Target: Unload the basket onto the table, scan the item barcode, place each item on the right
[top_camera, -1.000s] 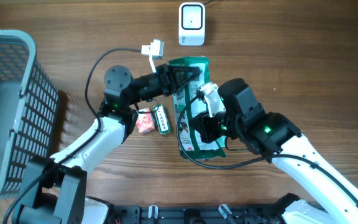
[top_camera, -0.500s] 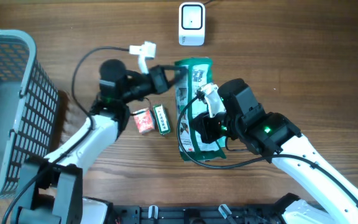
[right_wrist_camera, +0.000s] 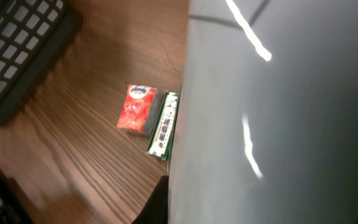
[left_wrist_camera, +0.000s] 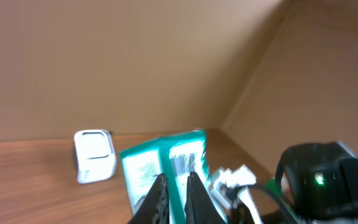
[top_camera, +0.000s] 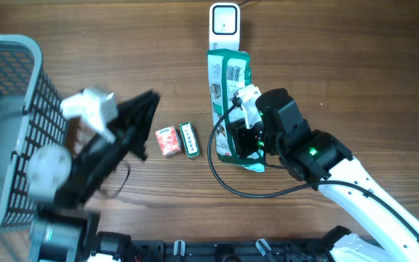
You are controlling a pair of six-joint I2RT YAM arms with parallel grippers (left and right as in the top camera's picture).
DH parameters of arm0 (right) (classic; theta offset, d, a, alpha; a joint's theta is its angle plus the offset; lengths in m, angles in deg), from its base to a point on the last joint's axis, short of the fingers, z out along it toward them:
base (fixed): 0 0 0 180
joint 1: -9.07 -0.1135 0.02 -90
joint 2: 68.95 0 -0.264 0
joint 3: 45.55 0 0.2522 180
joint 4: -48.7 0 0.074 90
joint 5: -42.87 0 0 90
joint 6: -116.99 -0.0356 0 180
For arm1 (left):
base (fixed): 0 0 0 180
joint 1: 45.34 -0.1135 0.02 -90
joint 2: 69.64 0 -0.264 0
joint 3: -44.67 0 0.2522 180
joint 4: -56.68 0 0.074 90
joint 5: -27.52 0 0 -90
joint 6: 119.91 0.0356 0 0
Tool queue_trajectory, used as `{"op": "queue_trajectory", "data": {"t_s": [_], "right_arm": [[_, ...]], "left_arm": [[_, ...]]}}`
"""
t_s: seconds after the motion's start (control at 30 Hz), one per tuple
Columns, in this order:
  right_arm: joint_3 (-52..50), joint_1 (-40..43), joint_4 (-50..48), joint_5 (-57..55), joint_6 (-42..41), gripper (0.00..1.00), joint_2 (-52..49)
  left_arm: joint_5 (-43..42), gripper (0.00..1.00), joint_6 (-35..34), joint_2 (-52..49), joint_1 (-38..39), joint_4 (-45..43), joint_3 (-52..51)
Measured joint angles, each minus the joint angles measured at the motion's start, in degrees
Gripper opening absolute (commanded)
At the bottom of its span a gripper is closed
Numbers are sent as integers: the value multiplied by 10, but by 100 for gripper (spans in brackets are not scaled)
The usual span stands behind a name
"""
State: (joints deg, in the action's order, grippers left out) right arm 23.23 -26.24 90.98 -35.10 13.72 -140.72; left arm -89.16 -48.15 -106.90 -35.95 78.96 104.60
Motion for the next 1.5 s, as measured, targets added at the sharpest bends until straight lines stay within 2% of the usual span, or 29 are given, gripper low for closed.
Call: {"op": "queue_trajectory", "data": {"t_s": [0.13, 0.23, 0.43, 0.57, 0.6, 0.63, 0.67, 0.9, 1.07, 1.2, 1.37, 1.5], "right_arm": [[0, 0, -1, -11, 2, 4, 0], [0, 0, -5, -32, 2, 4, 0], [0, 0, -7, -121, 2, 4, 0], [0, 0, -32, -184, 7, 5, 0], [0, 0, -45, -203, 12, 7, 0], [1, 0, -59, -219, 17, 7, 0], [4, 0, -83, -244, 27, 7, 0], [18, 0, -244, -427, 139, 4, -35], [37, 0, -372, -541, 285, 4, -194], [100, 14, -519, -612, 463, 4, -329], [211, 67, -555, -644, 602, 4, -448], [259, 83, -629, -648, 691, 4, -530]], "left_arm": [[78, 4, 29, 110, 0, 132, 1], [130, 4, 34, 156, 0, 211, 0], [164, 4, 40, 211, 0, 334, -1], [190, 7, 30, 269, 0, 363, -1], [204, 18, 16, 289, 0, 359, -1], [212, 41, 4, 299, 0, 357, -1], [222, 100, -10, 307, 0, 356, -1], [252, 100, -40, 309, 0, 380, -1], [251, 100, 12, 315, 0, 337, -1], [251, 100, 62, 334, 0, 330, -1], [265, 100, 77, 335, 0, 330, -1], [292, 100, 79, 335, 0, 330, -9]]}}
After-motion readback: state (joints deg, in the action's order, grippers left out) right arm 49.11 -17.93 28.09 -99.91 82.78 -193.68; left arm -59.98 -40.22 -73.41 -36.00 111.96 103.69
